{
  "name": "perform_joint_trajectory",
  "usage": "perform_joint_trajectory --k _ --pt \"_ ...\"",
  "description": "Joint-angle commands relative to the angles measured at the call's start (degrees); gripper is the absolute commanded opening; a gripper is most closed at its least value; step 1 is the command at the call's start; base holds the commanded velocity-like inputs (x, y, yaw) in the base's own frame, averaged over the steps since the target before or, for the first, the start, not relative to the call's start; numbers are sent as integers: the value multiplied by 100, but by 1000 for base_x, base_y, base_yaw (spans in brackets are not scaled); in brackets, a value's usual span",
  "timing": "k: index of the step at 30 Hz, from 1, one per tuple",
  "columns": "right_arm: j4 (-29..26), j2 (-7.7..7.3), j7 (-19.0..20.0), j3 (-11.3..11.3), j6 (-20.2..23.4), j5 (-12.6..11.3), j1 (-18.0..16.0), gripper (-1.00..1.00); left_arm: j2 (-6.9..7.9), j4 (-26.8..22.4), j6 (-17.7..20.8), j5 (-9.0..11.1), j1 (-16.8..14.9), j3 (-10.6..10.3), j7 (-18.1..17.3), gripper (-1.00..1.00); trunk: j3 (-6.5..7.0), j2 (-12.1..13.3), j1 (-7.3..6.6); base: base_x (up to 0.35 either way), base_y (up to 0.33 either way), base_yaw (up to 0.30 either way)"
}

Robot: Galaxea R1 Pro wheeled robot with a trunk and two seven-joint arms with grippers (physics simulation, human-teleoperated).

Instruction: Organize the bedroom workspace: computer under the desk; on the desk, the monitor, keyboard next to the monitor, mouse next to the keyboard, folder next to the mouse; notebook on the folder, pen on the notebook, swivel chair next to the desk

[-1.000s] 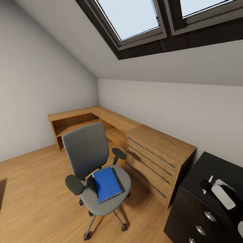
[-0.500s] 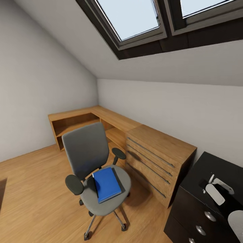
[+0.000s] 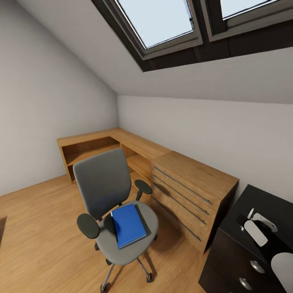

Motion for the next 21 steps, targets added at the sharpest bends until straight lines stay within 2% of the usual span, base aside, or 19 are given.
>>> perform_joint_trajectory --k 1,2,4,7,21 --pt "-7 -22 -51 39 61 -31 -6 -100 -4 3 -27 44 -3 25 -15 100 -7 -4 1 23 0 0" --pt "-6 -32 -53 35 91 -32 -5 -100 -4 3 -27 44 -3 25 -15 100 -7 -4 1 18 0 0" --pt "-2 -115 -59 25 417 -40 -8 -100 -4 3 -27 44 -3 25 -15 100 -7 -4 1 7 0 0" --pt "-1 -135 -67 23 557 -44 -10 -100 -4 3 -27 44 -3 25 -15 100 -7 -4 1 1 0 0" --pt "-1 -143 -78 22 588 -44 -11 -100 -4 1 -32 45 -3 25 -6 100 -7 -4 1 0 0 0"
